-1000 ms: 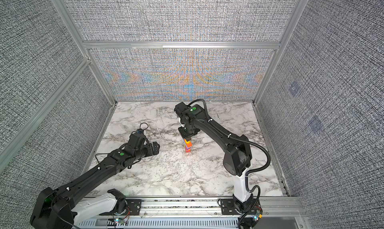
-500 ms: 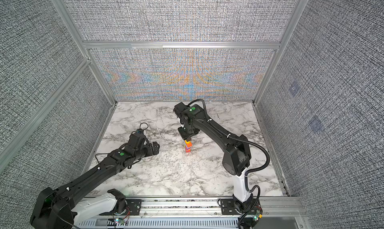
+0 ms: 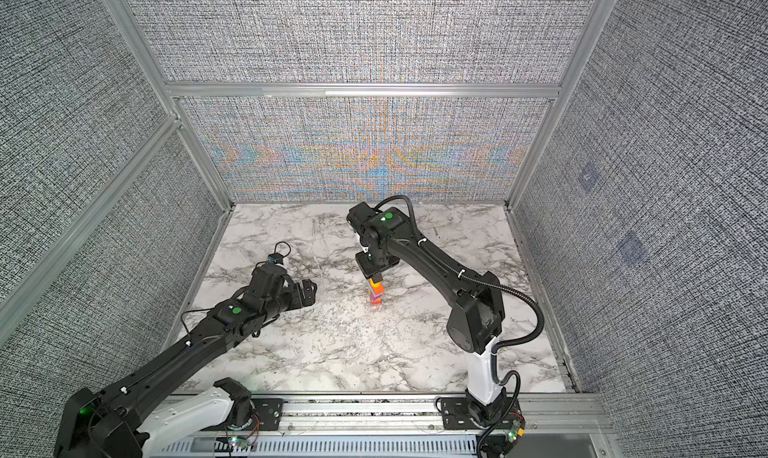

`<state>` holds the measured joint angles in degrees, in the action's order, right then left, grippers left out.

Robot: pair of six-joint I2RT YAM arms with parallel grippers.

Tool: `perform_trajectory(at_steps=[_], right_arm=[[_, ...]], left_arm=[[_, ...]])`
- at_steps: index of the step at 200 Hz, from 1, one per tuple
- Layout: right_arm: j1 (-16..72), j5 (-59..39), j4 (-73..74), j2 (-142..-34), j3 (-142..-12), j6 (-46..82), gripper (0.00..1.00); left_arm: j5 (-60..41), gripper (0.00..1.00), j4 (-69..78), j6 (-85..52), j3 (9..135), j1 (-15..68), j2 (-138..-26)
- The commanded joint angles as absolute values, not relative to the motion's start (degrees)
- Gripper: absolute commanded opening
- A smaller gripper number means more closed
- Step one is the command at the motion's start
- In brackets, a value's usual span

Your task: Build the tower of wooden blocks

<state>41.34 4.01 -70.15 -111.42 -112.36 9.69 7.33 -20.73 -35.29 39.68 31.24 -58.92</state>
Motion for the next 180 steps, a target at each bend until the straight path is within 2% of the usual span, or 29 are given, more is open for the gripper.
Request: perform_trajectory(at_steps=[1, 53, 90, 113, 133, 164, 180], right_arm=[[41.6, 4.4, -70.6, -109.6, -113.1, 9.3, 0.56], [41.6, 5.5, -66.2, -99.5, -107.3, 9.7, 0.56], [41.6, 8.3, -58.9, -86.8, -95.6, 10.1, 0.57], [41.5, 9.9, -52.6, -76.0, -86.6, 10.1, 0.60], [41.4, 11.1, -45.7, -65.8, -76.7, 10.6, 0.70], [41.1, 15.8, -37.4, -52.8, -61.7, 12.7, 0.98], [41.1, 20.7, -33.2, -47.8, -53.4, 13.0, 0.99]], left_arm=[[8.9, 0.99, -22.0, -33.5, 41.3, 31.2, -57.2], [7.1, 0.99, -29.6, -33.4, 47.0, 31.2, -54.4], [7.4, 0.99, -35.9, -33.7, 50.2, 31.2, -51.4], [9.3, 0.99, -39.3, -33.5, 51.6, 31.2, -48.5], [13.0, 0.99, -41.6, -33.4, 52.0, 31.2, -45.8], [18.2, 0.99, -43.9, -30.8, 50.9, 31.2, -41.4], [20.8, 0.99, -43.4, -30.3, 48.9, 31.2, -38.6]])
